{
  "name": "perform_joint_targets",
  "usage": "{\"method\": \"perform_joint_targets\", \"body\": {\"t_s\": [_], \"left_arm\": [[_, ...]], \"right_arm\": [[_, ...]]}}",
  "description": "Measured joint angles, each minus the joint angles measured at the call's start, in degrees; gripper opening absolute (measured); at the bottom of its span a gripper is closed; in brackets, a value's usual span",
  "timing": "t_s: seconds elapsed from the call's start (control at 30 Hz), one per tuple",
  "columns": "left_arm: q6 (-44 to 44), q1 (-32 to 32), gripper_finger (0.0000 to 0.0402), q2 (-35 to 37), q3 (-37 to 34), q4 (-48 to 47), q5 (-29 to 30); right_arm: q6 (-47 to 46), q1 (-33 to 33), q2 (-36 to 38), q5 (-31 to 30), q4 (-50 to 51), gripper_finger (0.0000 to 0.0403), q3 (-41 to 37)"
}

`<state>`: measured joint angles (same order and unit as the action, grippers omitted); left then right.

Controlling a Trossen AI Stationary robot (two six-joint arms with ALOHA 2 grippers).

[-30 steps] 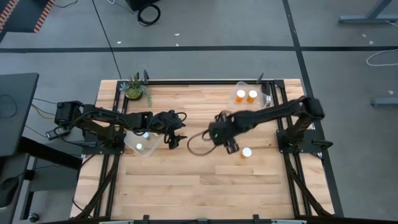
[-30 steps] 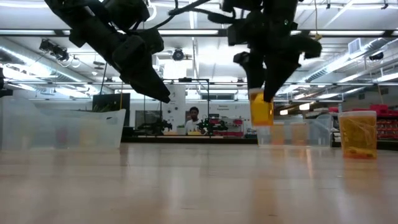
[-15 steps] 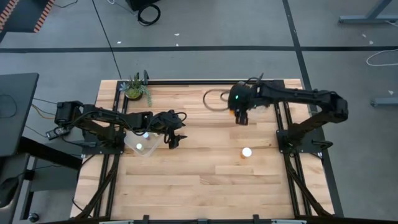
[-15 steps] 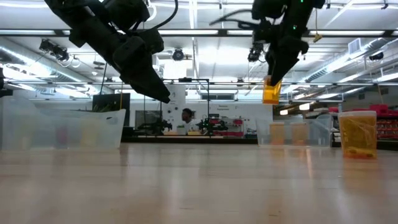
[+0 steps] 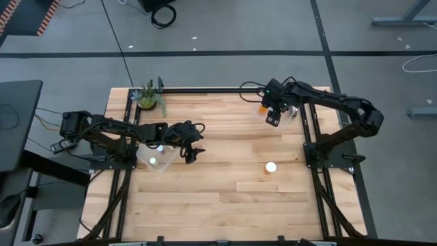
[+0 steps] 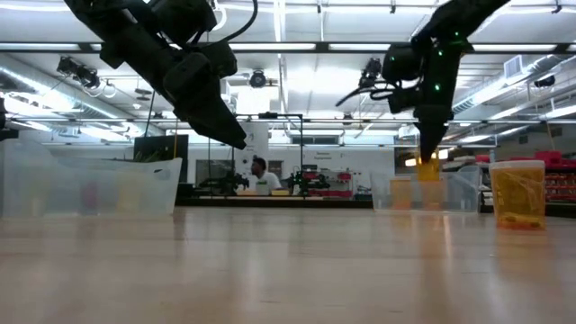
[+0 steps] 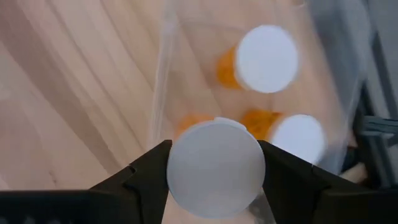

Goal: Pick and place medicine bottles into bin by pill shape (circle, oval)
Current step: Put the orange pill bottle into the right transparent bin, then put the large orange pill bottle into the right transparent bin

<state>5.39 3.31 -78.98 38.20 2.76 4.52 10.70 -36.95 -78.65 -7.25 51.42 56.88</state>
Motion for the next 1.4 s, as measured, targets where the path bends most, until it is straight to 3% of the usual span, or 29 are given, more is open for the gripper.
{"method": "perform_joint_targets", "body": {"t_s": [0.37, 0.9, 1.17, 1.4], "left_arm": [[0.0, 0.0, 0.0293, 0.0, 0.0, 0.0, 0.0], [0.0, 0.0, 0.0293, 0.0, 0.0, 0.0, 0.0], [0.0, 0.0, 0.0293, 0.0, 0.0, 0.0, 0.0], [0.4, 0.0, 0.0293, 0.0, 0.0, 0.0, 0.0]], "right_arm": [[1.4, -2.5, 0.0, 2.0, -7.4, 0.0229, -6.6], [1.5, -2.8, 0.0, 2.4, -7.7, 0.0264, -6.8], [1.3, -1.8, 0.3, 1.8, -0.5, 0.0264, 1.2], [-3.0, 9.3, 0.4, 15.5, 1.5, 0.0264, 1.6]]}}
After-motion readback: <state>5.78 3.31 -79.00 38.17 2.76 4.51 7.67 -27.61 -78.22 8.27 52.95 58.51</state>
